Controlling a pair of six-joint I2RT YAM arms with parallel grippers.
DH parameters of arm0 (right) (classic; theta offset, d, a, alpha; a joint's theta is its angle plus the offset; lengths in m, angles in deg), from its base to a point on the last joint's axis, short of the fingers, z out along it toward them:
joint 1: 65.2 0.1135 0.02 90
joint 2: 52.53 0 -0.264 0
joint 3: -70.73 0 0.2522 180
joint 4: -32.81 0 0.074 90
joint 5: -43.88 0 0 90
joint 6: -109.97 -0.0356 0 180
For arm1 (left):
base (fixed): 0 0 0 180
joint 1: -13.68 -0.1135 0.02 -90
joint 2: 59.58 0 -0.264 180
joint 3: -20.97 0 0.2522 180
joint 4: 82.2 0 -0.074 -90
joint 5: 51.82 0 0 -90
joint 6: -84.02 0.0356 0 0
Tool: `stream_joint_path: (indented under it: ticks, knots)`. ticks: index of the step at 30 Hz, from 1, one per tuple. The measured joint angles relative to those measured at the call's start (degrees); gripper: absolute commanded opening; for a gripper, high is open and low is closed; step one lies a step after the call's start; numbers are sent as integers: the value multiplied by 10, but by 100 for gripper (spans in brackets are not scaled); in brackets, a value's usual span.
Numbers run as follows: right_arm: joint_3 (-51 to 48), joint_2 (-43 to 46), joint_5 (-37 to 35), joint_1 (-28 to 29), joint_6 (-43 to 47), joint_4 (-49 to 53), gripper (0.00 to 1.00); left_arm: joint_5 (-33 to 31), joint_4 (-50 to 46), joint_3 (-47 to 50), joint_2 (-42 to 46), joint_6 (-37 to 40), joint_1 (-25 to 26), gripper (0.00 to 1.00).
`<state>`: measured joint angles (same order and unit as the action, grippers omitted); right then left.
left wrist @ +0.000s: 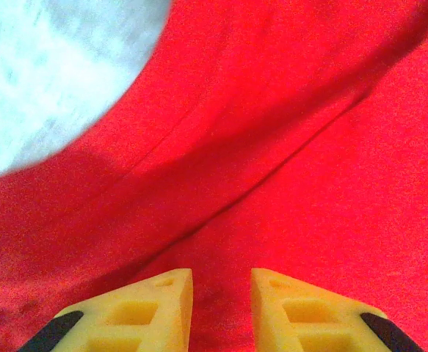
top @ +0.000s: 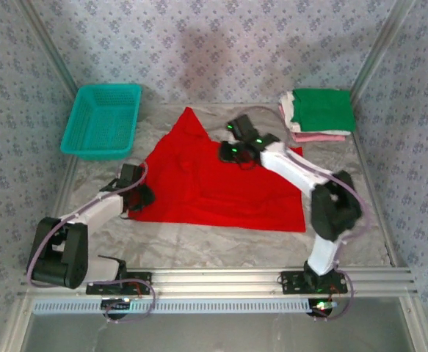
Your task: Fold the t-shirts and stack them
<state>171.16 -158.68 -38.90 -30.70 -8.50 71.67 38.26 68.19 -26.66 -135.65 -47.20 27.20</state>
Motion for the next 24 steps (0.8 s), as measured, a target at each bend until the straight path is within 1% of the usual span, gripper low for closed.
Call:
stream_joint_path:
  ticks: [1, 2, 3, 5, 6, 8, 15, 17, 19, 22, 24]
  knots:
    - [32, -30, 8, 10, 13, 2, 34, -1, 0, 10, -1, -2, 0, 26]
    - [64, -63, 18, 22, 24, 3, 39, -3, 3, 18, -1, -3, 0, 27]
    - [90, -94, 29, 31, 33, 4, 40, -4, 11, 19, 1, -3, -1, 27]
    - [129, -142, 48, 40, 44, 13, 46, -6, 21, 20, 0, -3, -3, 27]
    - [148, -167, 57, 42, 48, 17, 46, -6, 24, 21, -1, -3, -5, 27]
    - [175, -202, 68, 43, 54, 27, 50, -5, 31, 21, -5, -3, -7, 27]
    - [248, -274, 86, 41, 56, 48, 51, 2, 84, 21, -29, -3, -8, 27]
    - [274, -293, 88, 41, 56, 52, 48, 4, 91, 21, -32, -3, -8, 27]
    - [302, -313, 90, 41, 56, 56, 43, 5, 94, 21, -32, -3, -8, 26]
    - [334, -337, 91, 41, 53, 63, 28, 7, 94, 23, -31, -4, -9, 27]
    - [342, -346, 90, 39, 50, 65, 17, 7, 95, 28, -25, -7, -9, 27]
